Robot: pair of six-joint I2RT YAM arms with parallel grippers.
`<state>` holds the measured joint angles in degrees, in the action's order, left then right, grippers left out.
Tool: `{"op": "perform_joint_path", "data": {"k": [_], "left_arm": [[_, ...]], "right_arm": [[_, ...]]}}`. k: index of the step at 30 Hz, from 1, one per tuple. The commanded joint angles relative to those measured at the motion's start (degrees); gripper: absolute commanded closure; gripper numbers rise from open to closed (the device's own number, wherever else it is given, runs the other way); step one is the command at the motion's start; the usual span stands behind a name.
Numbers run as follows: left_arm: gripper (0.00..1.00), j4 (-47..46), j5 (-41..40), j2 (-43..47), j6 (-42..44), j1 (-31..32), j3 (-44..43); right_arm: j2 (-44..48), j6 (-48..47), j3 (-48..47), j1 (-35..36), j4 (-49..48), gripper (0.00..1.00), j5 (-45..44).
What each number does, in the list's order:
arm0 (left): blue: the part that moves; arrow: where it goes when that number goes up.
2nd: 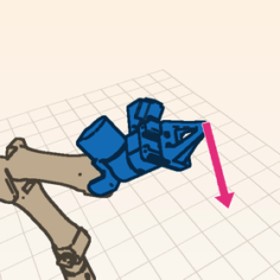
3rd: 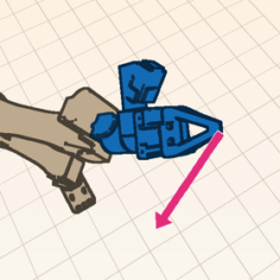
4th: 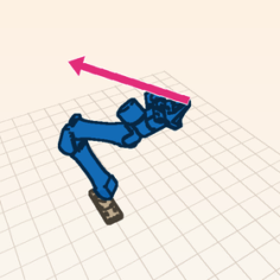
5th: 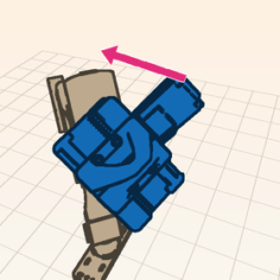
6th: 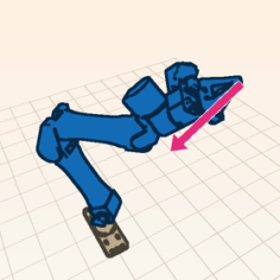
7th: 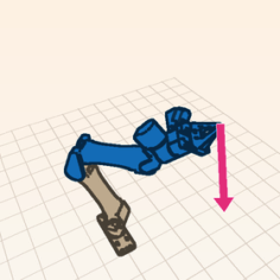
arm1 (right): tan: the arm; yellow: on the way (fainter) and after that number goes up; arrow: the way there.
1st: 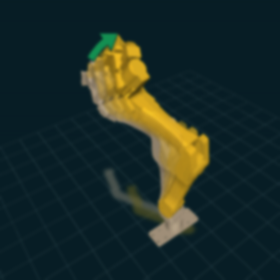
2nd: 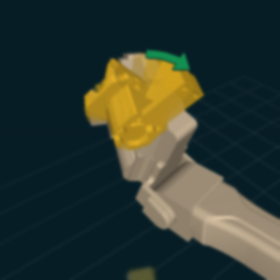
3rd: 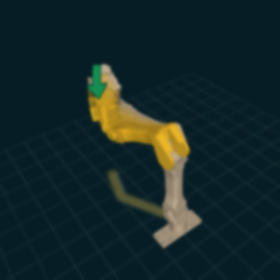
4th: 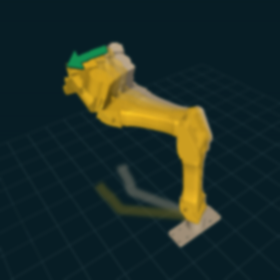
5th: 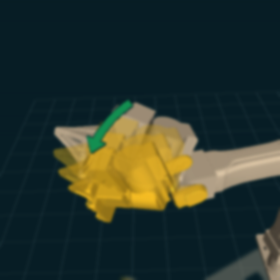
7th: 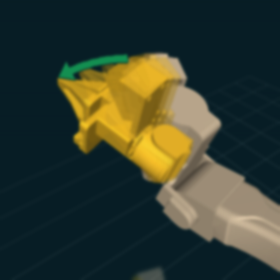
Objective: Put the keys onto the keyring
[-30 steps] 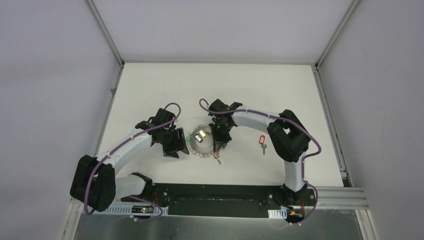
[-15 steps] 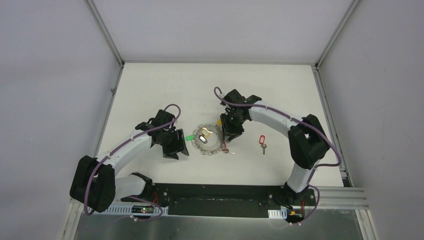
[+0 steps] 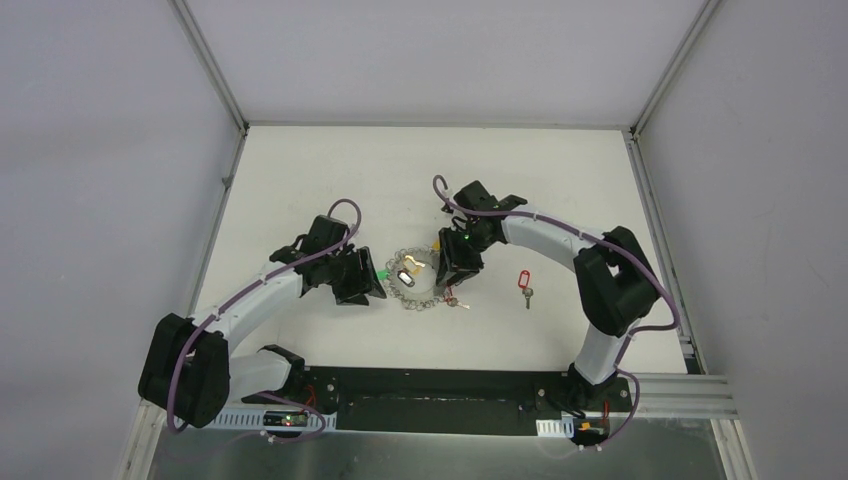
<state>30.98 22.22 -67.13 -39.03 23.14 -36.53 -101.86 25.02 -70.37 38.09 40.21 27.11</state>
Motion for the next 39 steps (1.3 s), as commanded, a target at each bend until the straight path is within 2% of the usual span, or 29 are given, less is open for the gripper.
{"op": "perform_joint_path", "data": {"k": [1, 4, 8, 15, 22, 32, 39], "left_arm": [[0.49, -7.4, 1.1, -1.1, -1.4, -0.6, 0.2], [0.53, -8.9, 0.5, -2.2, -2.2, -0.6, 0.5], [0.62, -9.9, -0.2, -4.8, -3.8, -0.7, 0.8], [0.64, -10.6, 1.2, -6.8, -4.5, -1.0, 2.1], [0.63, -17.6, 7.5, -8.0, -6.6, -0.7, 4.9], [0.61, -19.2, 6.3, -9.5, -8.6, 2.6, 4.6], [0.57, -19.2, 5.4, -10.2, -9.0, 4.7, 4.0]], "right_arm": [[-0.6, 3.2, -0.6, 0.0, -5.5, 0.64, 4.9], [-2.5, 3.2, -3.7, 1.1, -5.4, 0.63, 4.9], [-6.0, 2.6, -9.2, 3.2, -6.4, 0.56, 5.0], [-12.1, 2.1, -17.3, 5.7, -2.9, 0.57, 3.0], [-10.1, 1.8, -13.1, 5.9, -1.4, 0.64, 1.2], [-5.1, 2.0, -5.7, 5.3, 2.4, 0.65, -0.4], [-4.6, 3.5, -4.0, 5.1, 0.8, 0.65, 1.5]]}}
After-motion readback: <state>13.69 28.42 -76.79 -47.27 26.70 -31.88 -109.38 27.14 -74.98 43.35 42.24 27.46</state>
